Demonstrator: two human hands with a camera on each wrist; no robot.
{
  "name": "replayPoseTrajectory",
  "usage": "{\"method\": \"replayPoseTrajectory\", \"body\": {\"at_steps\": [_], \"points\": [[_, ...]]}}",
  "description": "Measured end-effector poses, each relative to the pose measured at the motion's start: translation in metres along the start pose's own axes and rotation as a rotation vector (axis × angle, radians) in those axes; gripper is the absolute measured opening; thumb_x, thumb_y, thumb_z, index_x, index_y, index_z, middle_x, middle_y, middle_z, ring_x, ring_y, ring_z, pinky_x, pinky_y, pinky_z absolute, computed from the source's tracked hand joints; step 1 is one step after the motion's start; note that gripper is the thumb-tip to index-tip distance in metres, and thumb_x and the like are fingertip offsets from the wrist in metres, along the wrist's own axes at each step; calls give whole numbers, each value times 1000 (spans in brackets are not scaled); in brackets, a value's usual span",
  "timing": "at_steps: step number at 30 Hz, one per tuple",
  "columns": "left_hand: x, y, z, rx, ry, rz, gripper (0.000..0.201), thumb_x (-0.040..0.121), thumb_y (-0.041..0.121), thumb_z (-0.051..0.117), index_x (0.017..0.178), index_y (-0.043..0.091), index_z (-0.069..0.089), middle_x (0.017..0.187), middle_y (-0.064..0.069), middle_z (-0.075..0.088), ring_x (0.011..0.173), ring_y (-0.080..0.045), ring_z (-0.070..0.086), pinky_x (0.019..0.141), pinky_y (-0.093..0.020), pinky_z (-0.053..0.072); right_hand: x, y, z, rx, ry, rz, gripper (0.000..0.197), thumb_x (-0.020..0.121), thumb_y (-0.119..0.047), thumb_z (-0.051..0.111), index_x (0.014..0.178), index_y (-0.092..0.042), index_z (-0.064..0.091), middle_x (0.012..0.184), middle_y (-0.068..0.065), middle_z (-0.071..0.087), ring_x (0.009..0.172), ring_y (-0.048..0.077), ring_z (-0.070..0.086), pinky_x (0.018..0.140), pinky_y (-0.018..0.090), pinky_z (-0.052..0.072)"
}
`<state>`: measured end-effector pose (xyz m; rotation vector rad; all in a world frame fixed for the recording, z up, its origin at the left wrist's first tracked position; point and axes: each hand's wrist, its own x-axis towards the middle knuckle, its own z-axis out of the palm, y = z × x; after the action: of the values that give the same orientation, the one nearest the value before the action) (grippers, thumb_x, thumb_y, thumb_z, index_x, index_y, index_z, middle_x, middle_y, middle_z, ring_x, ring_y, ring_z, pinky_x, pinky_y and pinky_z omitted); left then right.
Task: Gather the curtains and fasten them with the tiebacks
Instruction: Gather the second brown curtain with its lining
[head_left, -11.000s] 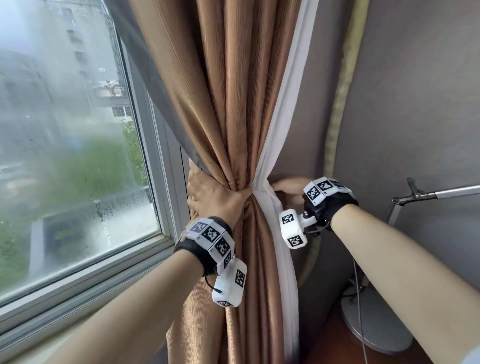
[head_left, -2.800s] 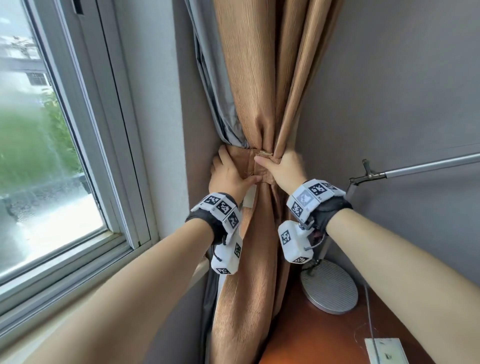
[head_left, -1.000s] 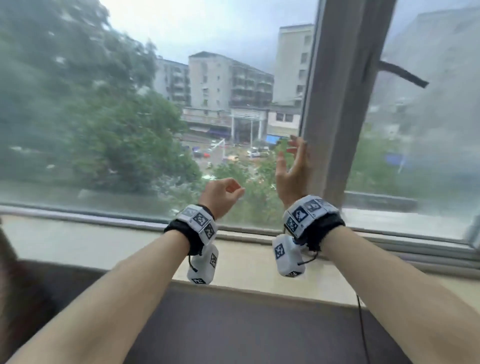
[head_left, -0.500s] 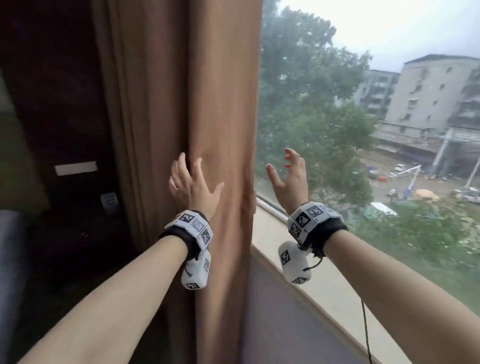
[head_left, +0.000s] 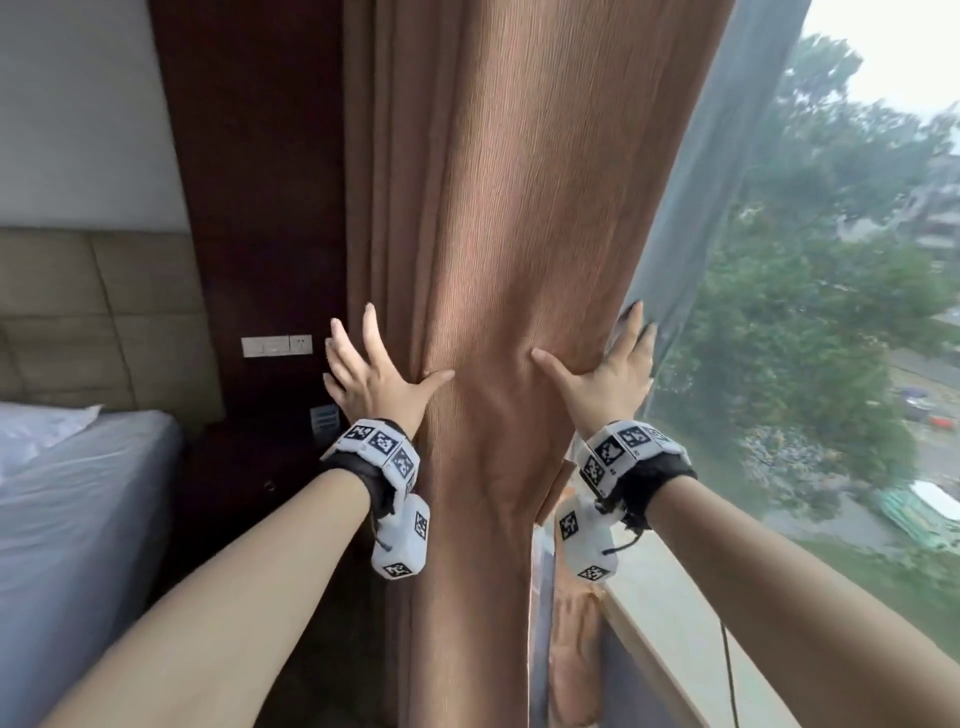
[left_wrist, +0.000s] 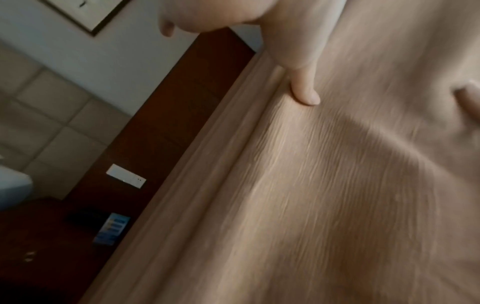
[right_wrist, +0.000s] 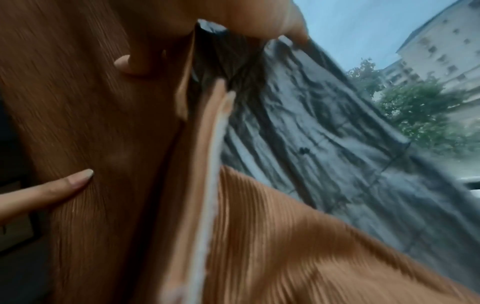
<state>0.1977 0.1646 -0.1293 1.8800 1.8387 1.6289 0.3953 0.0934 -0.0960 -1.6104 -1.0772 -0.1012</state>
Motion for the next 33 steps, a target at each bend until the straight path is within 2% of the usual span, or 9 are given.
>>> {"method": "replayPoseTrajectory", "body": {"at_steps": [3,8,12,15,19,22,27,29,33], "points": [[52,-25,32,-70,-26,-47,119,56,67,74,149,28,9,157,-15,7,143,-34,12,113,-56,18,25,-8,53,24,8,4,125,55,-66,73,147,-32,-5,158,7,-1,146,25,5,115,58,9],[132,-58,83,-185,-90,-18,119,54,70,72,149,32,10,155,-14,12,143,-32,14,113,-51,18,67,-23,135,115,71,-46,125,53,-64,75,148,-29,1,156,6,9,144,24,14,117,49,18],[212,-85,112,-265,-166,-21,123,52,68,74,149,32,7,156,-14,12,144,-31,14,114,-52,19,105,-43,203,122,107,-40,124,57,-54,80,148,-16,5,155,9,12,144,23,13,119,44,14],[264,-105,130,-288,-194,30,122,54,67,75,149,32,6,156,-13,11,144,-30,13,114,-52,18,131,-55,247,125,141,-14,123,58,-52,80,148,-16,4,155,9,10,144,22,11,120,42,13],[311,-129,152,-329,-224,17,121,56,65,75,150,31,6,157,-15,10,145,-29,11,116,-49,15,158,-64,296,136,159,-16,121,60,-47,81,148,-15,4,155,10,10,144,22,10,120,38,10],[350,-149,175,-349,-240,0,121,57,65,75,149,31,5,157,-15,10,145,-29,10,117,-48,13,183,-68,339,134,169,-19,119,62,-46,80,148,-14,4,155,10,10,144,22,10,119,35,10],[411,-181,223,-366,-256,14,118,59,66,73,149,31,6,156,-15,13,145,-28,12,117,-48,15,233,-64,415,114,168,-42,110,69,-46,76,147,-9,7,153,16,14,143,28,15,119,42,13],[438,-192,247,-364,-256,32,116,59,66,73,149,30,8,155,-16,13,145,-29,12,116,-48,15,260,-61,448,103,177,-63,102,75,-43,71,147,-6,9,153,18,15,142,31,16,119,42,13],[499,-209,290,-341,-182,93,116,56,68,73,148,27,15,155,-15,15,144,-30,16,115,-49,20,318,-58,513,117,169,-94,92,82,-37,65,147,-3,8,154,17,14,143,32,15,119,39,11]]}}
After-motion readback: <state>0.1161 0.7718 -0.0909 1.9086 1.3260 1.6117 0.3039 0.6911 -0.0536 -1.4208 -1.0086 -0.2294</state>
